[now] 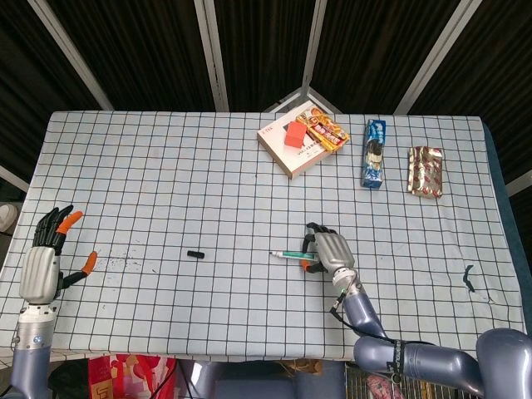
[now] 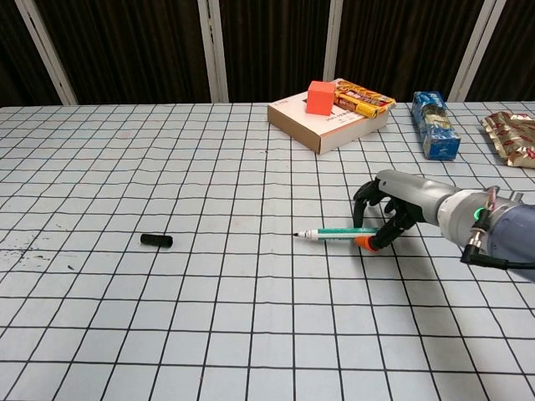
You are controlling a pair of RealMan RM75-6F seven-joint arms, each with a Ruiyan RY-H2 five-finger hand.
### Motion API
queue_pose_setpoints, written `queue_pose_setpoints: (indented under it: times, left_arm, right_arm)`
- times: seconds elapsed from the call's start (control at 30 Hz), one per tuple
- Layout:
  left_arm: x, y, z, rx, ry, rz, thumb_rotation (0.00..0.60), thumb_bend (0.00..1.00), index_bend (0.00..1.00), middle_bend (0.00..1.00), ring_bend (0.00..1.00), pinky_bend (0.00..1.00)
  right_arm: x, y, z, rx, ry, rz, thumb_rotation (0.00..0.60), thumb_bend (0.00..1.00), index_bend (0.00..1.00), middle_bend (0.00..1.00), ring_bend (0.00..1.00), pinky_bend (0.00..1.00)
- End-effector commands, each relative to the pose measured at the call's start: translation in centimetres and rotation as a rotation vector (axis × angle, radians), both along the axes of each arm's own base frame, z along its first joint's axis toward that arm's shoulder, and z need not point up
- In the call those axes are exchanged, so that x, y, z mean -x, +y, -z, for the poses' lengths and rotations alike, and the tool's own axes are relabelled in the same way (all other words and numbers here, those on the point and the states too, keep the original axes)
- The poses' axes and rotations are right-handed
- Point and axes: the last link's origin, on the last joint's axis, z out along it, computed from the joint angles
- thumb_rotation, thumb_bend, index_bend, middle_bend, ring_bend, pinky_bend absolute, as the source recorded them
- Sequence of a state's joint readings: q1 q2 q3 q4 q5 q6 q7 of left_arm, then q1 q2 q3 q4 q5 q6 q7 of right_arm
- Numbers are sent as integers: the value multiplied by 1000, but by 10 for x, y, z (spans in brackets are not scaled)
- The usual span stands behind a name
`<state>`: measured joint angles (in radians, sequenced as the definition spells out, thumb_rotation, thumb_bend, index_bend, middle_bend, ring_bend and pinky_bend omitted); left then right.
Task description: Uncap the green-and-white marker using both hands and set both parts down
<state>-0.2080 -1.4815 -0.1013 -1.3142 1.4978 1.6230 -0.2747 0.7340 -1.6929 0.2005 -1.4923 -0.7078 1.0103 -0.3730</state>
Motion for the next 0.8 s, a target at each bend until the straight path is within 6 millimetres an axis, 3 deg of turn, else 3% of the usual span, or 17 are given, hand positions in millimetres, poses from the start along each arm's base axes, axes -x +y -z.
queue_pose_setpoints:
  times: [0.03,0.17,0.4,0.6,0.8]
  left_arm:
    - [5,-3,-3,-3,-1,-6,600,463,164,68,0,31]
    - [5,-5,-6,-5,8,1,600,463,165,59,0,31]
    - [1,-8,-13,-19,15,16,600,463,163,21,0,31]
    - [8,-14,-28,-79,74,1,600,462,163,42,0,60]
    - [29,-21,-40,-108,229,-84,600,463,168,64,0,69]
  right_arm:
    - [3,0,-2,-4,9,19,600,446,337,166,140,170]
    - [3,1,-4,-11,14,31,600,414,213,161,134,168]
    - [2,1,-14,11,-13,46,600,392,153,146,124,150]
    - [12,10,-62,141,-48,7,600,392,156,145,124,151]
    - [57,20,-120,389,186,-107,600,393,198,146,124,150]
